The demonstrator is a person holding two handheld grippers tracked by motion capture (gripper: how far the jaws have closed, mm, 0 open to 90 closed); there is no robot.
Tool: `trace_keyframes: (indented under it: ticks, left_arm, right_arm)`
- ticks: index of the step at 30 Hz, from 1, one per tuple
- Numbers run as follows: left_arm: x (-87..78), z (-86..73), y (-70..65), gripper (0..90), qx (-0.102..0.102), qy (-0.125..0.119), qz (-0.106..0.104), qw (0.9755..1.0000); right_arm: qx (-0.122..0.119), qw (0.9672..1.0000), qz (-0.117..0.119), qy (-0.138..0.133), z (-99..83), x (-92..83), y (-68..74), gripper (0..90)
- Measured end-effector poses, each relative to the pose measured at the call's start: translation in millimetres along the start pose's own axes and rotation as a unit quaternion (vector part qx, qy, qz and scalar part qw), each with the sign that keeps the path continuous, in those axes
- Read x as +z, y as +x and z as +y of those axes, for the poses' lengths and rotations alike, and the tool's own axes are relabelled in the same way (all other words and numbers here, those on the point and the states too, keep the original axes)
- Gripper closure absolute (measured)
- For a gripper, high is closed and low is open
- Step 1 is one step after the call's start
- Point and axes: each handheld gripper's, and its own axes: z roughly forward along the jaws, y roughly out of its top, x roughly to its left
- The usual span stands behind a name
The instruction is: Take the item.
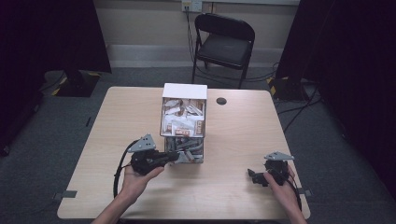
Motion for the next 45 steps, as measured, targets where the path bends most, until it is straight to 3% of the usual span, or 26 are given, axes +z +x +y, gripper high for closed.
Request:
trace_keyframes:
  ticks: [6, 16, 27, 45]
  left_arm:
    - [-8.8, 5.7, -3.2, 90.0, 0.013, 0.006, 0.000, 0.9999]
    - [-27.6, 3.0, -2.2, 90.0, 0.002, -0.004, 0.003, 1.0000]
    - [-43.5, 2.7, 1.3, 90.0, -0.002, 0.002, 0.007, 1.0000]
    - [-74.8, 1.8, 16.0, 90.0, -0.014, -0.014, 0.039, 0.9990]
  right_arm:
    - [0.000, 1.0000, 0.000, 0.000, 0.0, 0.0, 0.0, 0.0]
    - [0.000, 1.0000, 0.000, 0.000, 0.0, 0.0, 0.0, 0.0]
    - [0.000, 1.0000, 0.000, 0.000, 0.0, 0.0, 0.0, 0.0]
    - [0.000, 1.0000, 0.000, 0.000, 0.0, 0.0, 0.0, 0.0]
